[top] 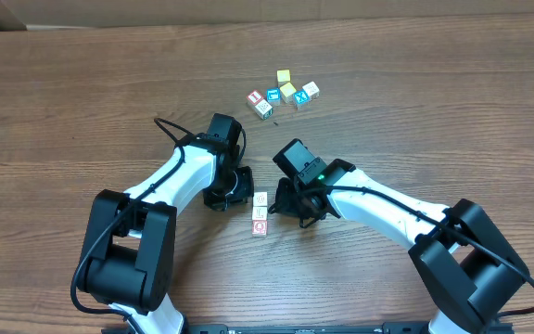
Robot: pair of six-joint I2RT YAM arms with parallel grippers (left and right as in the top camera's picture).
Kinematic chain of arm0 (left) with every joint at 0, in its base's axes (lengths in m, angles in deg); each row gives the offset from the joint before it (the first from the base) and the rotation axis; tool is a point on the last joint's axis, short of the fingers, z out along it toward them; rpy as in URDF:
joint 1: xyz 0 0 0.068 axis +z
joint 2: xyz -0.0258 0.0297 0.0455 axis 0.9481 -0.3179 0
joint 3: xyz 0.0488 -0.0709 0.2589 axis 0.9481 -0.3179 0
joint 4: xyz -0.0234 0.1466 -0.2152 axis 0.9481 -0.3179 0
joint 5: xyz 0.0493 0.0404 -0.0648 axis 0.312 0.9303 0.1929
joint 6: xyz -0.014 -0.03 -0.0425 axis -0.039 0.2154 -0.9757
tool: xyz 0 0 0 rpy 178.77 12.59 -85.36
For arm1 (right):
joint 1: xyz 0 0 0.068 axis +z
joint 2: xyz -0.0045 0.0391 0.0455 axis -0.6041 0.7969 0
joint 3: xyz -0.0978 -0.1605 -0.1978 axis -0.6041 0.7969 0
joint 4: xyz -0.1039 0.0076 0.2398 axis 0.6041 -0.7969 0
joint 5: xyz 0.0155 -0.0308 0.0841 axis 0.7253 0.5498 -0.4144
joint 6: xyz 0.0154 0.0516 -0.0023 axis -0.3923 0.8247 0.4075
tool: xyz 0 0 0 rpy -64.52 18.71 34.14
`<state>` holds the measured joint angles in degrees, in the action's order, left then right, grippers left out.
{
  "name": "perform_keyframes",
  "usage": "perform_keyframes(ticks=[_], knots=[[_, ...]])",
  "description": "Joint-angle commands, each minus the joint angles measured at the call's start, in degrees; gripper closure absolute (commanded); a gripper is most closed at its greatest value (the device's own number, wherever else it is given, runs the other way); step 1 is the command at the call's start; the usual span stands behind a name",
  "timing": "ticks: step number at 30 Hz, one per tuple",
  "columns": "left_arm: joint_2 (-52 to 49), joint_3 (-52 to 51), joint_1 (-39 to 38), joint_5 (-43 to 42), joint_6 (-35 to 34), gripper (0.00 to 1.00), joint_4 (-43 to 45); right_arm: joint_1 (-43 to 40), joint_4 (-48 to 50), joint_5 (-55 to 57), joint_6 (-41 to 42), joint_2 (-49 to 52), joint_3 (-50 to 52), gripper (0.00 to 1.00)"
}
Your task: Flip 3 blocks
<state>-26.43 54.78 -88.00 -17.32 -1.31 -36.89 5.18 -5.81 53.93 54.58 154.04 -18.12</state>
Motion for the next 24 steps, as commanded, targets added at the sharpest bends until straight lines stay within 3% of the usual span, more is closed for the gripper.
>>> perform_keyframes(ticks=[1, 10, 24], knots=[[-0.52, 0.94, 0.07, 3.85, -0.83, 0.96, -0.87, 1.81, -0.74, -3.91, 1.57, 0.28, -0.55, 0.96], [-0.52, 0.94, 0.04, 4.07, -0.81, 0.96, -1.64, 6.16, -0.26, 2.49, 5.90, 0.28, -0.44, 0.96], [-0.52, 0.94, 0.04, 4.26, -0.81, 0.96, -2.29, 7.15, 2.40, 1.90, 5.88, 0.28, -0.44, 0.96]])
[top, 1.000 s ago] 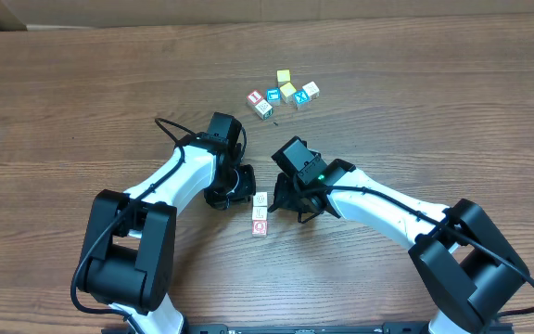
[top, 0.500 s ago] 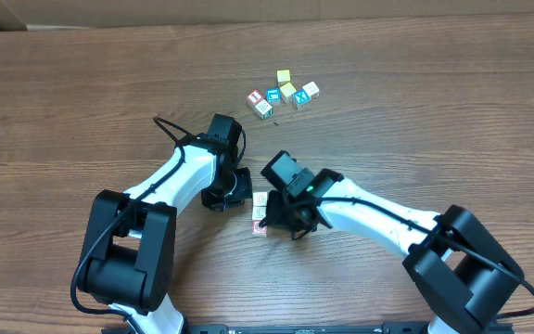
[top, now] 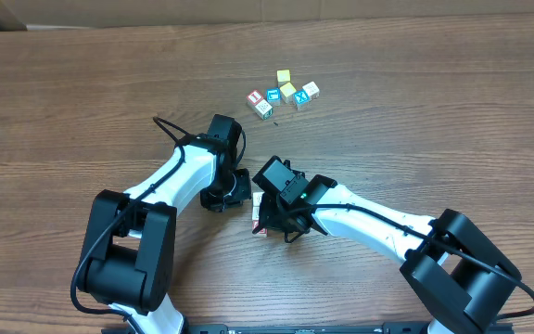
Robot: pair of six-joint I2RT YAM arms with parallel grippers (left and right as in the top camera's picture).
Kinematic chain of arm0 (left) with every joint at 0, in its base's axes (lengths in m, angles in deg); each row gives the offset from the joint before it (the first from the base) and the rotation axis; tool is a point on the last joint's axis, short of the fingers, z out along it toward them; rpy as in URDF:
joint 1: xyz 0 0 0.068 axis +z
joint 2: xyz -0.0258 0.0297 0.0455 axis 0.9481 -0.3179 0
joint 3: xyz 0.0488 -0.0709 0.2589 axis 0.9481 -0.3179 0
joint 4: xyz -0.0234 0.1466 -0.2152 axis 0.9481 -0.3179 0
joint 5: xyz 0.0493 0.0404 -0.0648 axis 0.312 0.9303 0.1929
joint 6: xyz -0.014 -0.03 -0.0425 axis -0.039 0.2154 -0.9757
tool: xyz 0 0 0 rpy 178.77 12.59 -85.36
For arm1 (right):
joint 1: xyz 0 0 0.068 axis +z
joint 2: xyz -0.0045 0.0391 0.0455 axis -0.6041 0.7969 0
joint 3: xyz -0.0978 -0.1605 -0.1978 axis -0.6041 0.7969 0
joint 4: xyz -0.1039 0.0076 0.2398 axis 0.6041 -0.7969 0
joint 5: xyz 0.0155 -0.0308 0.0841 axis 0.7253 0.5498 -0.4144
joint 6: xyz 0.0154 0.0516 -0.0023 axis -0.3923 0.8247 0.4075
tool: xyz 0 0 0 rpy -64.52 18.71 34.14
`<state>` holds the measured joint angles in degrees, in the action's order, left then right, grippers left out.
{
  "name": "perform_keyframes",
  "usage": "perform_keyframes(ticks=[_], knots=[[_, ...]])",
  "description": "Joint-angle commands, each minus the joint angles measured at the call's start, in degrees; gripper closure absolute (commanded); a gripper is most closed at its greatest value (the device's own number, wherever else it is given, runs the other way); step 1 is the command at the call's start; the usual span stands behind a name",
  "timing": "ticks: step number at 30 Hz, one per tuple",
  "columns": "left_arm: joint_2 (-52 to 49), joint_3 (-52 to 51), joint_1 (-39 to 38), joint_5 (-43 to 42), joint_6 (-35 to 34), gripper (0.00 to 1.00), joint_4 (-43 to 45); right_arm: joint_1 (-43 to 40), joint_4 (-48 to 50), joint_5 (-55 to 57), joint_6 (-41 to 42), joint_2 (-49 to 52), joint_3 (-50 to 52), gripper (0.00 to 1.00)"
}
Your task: Flip 3 blocks
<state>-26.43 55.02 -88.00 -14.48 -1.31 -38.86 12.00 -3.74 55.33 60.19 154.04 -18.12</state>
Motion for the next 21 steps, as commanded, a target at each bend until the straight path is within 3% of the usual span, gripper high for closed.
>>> perform_keyframes(ticks=[1, 21], knots=[[-0.52, 0.70, 0.04, 1.42, -0.81, 0.96, -0.35, 0.33, 0.33, 0.17, 0.31, 0.28, -0.44, 0.96], [-0.52, 0.70, 0.04, 1.40, -0.81, 0.96, -0.46, 0.33, 0.72, -0.52, 0.92, 0.28, -0.44, 0.96]])
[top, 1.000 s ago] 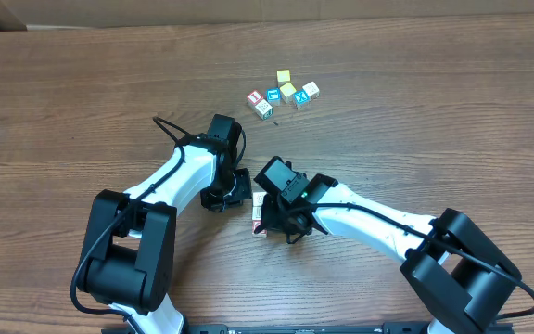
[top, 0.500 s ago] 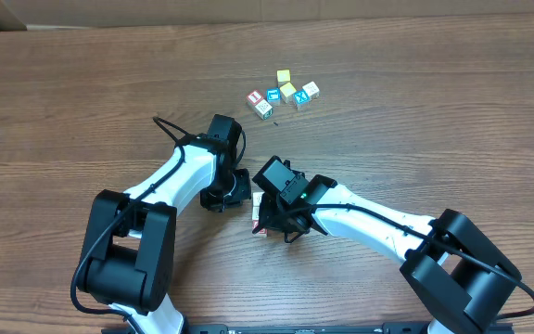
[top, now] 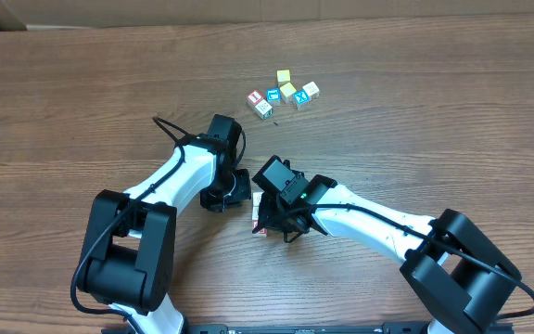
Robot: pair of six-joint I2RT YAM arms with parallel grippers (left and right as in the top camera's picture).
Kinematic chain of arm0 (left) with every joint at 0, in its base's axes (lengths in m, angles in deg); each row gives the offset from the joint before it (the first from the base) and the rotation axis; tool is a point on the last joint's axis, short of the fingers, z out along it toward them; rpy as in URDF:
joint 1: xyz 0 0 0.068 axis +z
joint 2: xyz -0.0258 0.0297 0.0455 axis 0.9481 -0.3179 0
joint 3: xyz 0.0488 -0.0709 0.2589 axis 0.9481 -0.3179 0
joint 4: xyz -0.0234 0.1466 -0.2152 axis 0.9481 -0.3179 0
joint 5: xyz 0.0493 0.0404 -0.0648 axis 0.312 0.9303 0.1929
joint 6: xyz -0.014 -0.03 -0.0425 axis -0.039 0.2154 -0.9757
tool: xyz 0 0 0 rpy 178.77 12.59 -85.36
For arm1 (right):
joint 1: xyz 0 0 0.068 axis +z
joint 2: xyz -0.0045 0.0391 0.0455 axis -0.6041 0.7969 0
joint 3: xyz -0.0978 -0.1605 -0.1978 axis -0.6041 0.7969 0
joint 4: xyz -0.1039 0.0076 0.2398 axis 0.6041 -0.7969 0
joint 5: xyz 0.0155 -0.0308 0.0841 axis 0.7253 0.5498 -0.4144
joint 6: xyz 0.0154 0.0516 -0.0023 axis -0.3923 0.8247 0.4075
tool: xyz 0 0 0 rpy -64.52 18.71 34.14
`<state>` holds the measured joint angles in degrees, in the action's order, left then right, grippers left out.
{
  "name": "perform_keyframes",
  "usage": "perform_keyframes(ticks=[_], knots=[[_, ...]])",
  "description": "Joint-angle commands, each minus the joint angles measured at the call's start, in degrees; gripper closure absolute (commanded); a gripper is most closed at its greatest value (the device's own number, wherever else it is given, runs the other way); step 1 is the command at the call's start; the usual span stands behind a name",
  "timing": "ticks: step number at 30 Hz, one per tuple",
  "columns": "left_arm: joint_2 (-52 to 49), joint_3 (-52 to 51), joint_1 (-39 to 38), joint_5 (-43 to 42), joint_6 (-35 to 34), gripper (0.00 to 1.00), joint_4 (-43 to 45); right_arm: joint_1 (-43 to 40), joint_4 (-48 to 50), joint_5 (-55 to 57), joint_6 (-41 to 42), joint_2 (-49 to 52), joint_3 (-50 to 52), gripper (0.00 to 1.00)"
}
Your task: Flip 3 blocks
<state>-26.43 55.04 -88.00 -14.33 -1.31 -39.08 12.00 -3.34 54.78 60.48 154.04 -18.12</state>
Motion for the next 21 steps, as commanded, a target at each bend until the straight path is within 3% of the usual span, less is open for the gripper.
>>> perform_keyframes(ticks=[1, 17, 21], knots=[[-0.52, 0.68, 0.04, 1.25, -0.81, 0.96, -0.28, 0.33, 0.20, 0.04, 0.61, 0.26, -0.44, 0.96], [-0.52, 1.77, 2.36, 1.27, -0.76, 0.96, 0.87, -1.03, -1.60, 7.87, -2.01, 0.26, -0.44, 0.96], [0.20, 4.57, 4.79, 1.25, -0.76, 0.96, -2.43, -3.54, -2.97, 7.89, -2.05, 0.26, -0.59, 0.96]])
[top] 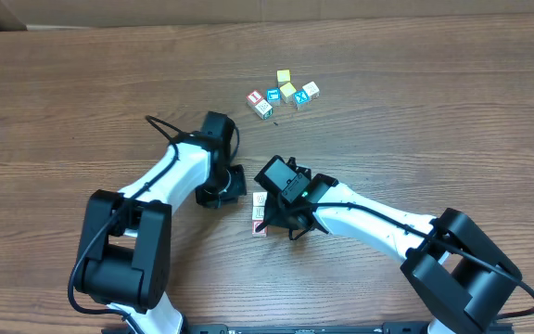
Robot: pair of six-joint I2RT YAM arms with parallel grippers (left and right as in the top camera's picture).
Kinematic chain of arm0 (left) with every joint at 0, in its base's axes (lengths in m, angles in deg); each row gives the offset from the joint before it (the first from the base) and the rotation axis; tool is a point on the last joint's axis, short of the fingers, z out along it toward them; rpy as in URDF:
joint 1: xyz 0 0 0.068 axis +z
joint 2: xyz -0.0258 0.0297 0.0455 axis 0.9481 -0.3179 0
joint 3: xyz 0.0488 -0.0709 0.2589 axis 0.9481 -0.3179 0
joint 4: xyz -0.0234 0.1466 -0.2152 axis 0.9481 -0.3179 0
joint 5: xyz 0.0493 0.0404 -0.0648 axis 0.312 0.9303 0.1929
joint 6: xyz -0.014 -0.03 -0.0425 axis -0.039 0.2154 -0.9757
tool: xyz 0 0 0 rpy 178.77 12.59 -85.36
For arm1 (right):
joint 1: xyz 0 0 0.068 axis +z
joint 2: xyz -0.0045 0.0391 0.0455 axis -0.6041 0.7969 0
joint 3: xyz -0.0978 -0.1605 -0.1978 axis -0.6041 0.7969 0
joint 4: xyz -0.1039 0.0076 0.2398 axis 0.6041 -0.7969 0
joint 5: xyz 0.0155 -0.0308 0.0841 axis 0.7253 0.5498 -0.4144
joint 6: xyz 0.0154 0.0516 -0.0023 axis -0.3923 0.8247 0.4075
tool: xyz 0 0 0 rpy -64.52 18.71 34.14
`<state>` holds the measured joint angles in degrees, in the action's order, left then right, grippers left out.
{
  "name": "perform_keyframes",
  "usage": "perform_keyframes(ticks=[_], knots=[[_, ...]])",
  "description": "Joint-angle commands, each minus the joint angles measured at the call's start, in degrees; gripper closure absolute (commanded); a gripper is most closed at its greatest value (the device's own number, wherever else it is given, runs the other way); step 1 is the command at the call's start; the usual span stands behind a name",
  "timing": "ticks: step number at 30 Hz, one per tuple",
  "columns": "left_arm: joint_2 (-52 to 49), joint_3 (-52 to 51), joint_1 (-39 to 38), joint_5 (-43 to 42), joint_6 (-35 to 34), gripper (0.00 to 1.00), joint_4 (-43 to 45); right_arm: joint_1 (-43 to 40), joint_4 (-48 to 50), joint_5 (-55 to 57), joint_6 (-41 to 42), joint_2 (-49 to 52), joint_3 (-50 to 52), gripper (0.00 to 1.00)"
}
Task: Flip 3 blocks
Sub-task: 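Lift both grippers up and away from the standing block stack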
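Note:
Three small blocks lie in a short column near the table's middle; the top one (260, 199) and the bottom, reddish one (259, 228) show, while the middle one is mostly covered. My right gripper (269, 215) hangs right over this column, its fingers hidden under the wrist. My left gripper (223, 193) points down just left of the column, apart from the blocks, and its jaws cannot be made out.
Several more lettered blocks sit in a loose cluster at the back: a red-and-white one (255, 96), a blue one (273, 96), a yellow one (284, 76) and a white one (311, 89). A black cable (160, 125) loops off the left arm.
My left arm has drawn a little to the left, away from the column of blocks. My right gripper stays over the column, with its wrist turned slightly.
At first my right gripper stood to the right of the column, with all three blocks showing and my left gripper close on their left. Then the right gripper was over the column, covering part of it, and it stayed there. Now the left gripper is slightly farther off.

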<state>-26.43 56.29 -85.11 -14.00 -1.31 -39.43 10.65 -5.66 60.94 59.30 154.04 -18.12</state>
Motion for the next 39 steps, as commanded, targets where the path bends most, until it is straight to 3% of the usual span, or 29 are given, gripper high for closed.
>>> perform_keyframes(ticks=[1, 6, 7, 9, 11, 12, 13, 14, 16, 17, 24, 39], knots=[[0.90, 4.15, 2.60, 0.90, -0.76, 0.96, -3.30, -2.93, -1.18, 1.70, -1.57, 0.24, -0.87, 0.96], [8.90, 7.48, 7.96, 0.81, -0.83, 0.96, -5.92, -8.87, -5.03, 0.92, -10.58, -0.33, -4.35, 0.83], [10.49, 7.89, 9.05, 0.81, -0.83, 0.96, -6.16, -9.94, -5.31, 0.92, -12.26, -0.37, -4.74, 0.75], [14.34, 8.39, 11.91, 0.66, -0.83, 0.96, -6.69, -12.85, -5.25, 0.92, -15.34, -0.39, -5.03, 0.47], [17.16, 8.39, 14.40, 0.87, -0.81, 0.94, -7.56, -15.21, -5.38, 0.92, -16.61, -0.39, -5.01, 0.36], [18.14, 8.39, 15.61, 1.09, -0.79, 0.85, -8.33, -16.39, -5.62, 0.92, -17.00, -0.39, -5.01, 0.32], [18.86, 8.39, 16.74, 1.38, -0.70, 0.73, -9.27, -17.27, -5.99, 0.92, -17.00, -0.39, -5.01, 0.21], [19.30, 8.39, 17.79, 1.84, -0.63, 0.58, -10.34, -18.18, -6.29, 0.90, -16.96, -0.39, -5.01, 0.16], [19.43, 8.39, 19.37, 2.67, -0.61, 0.04, -12.20, -19.58, -6.73, 0.92, -16.98, -0.39, -4.96, 0.08], [19.26, 8.33, 20.04, 2.75, -0.63, 0.00, -12.76, -20.02, -6.84, 0.92, -17.00, -0.39, -4.96, 0.04], [18.45, 8.09, 20.76, 3.52, -0.63, 0.00, -13.40, -20.90, -7.58, 0.96, -24.35, -0.37, -4.96, 0.00], [18.45, 8.09, 20.76, 3.52, -0.63, 0.00, -13.38, -20.90, -8.11, 0.94, -24.46, -0.39, -4.94, 0.00]])
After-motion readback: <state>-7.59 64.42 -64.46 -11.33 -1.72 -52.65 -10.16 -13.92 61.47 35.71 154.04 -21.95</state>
